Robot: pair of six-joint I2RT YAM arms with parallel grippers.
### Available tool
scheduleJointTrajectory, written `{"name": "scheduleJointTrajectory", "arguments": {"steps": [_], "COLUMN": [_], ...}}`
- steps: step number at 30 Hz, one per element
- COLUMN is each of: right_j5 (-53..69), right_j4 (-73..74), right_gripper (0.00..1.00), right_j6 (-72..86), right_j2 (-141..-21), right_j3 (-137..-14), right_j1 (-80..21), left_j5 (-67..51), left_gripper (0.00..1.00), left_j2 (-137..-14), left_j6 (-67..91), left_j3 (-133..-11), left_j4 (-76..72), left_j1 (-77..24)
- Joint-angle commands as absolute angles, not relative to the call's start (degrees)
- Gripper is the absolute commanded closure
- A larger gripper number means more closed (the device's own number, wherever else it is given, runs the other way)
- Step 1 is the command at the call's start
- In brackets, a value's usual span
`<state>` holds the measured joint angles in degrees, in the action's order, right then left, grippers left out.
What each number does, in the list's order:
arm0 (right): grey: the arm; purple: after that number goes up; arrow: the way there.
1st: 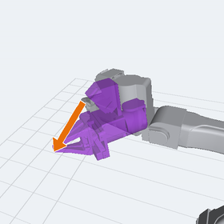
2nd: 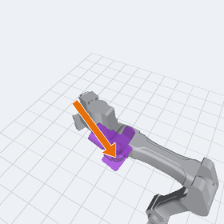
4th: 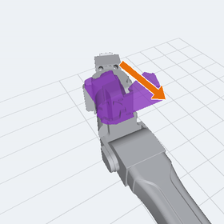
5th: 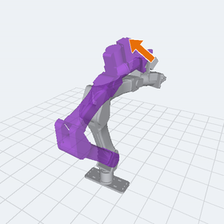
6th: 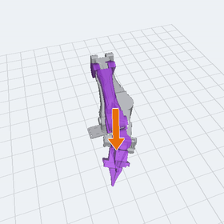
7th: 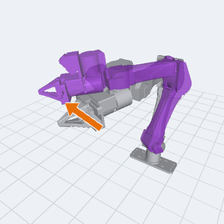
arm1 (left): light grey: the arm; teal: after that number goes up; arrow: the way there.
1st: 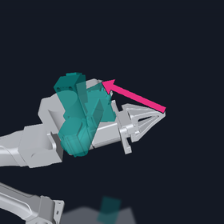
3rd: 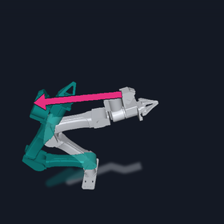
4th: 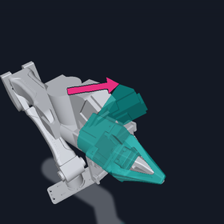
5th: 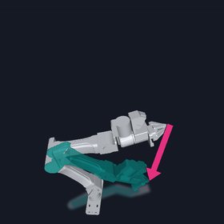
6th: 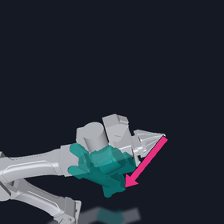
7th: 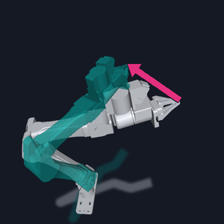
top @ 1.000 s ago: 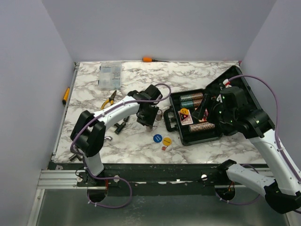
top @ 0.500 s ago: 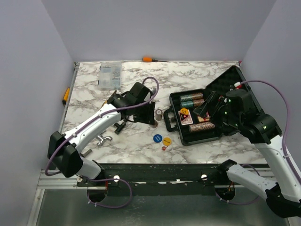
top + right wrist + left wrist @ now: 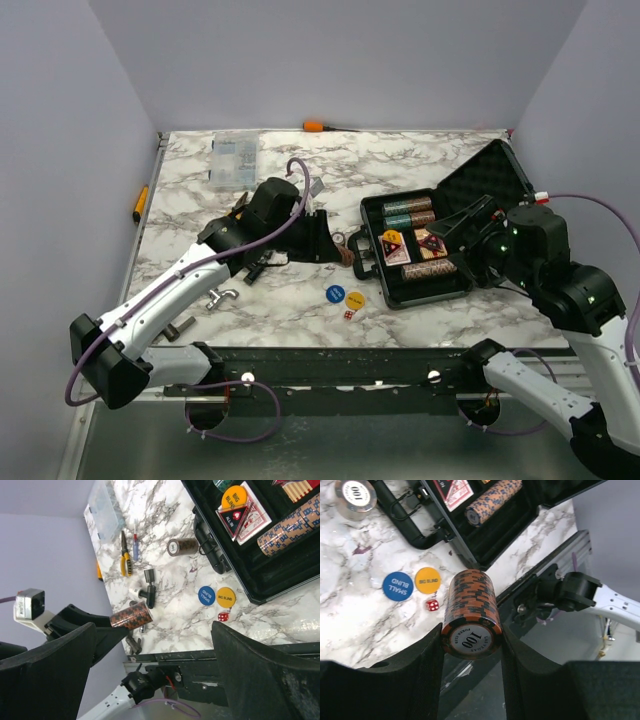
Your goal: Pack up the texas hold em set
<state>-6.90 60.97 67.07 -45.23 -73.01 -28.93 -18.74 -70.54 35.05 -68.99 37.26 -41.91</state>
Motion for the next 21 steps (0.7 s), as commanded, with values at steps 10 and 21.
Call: {"name": "scheduleJointTrajectory", "arguments": {"steps": [10,21], "right_j5": [-13.8,-16.8], "right_j4": [63.6,65.3], "right_gripper": [0.0,0.0], "right_j6": [68.7,70.4], "right_j2": [-43.3,-40.7], "right_j3": [-80.4,-81.8], "right_j1": [-29.2,-29.2], "left_j5": [-21.2,-14.5], "left_gripper": [1.0,1.0], "left_j2": [-68.2,-78.7], "left_j6": [52.2,66.4], "left_j3": [-58.4,-57.9], "left_j4": [14.3,0.3], "left_j1": [-49.4,-57.5]}}
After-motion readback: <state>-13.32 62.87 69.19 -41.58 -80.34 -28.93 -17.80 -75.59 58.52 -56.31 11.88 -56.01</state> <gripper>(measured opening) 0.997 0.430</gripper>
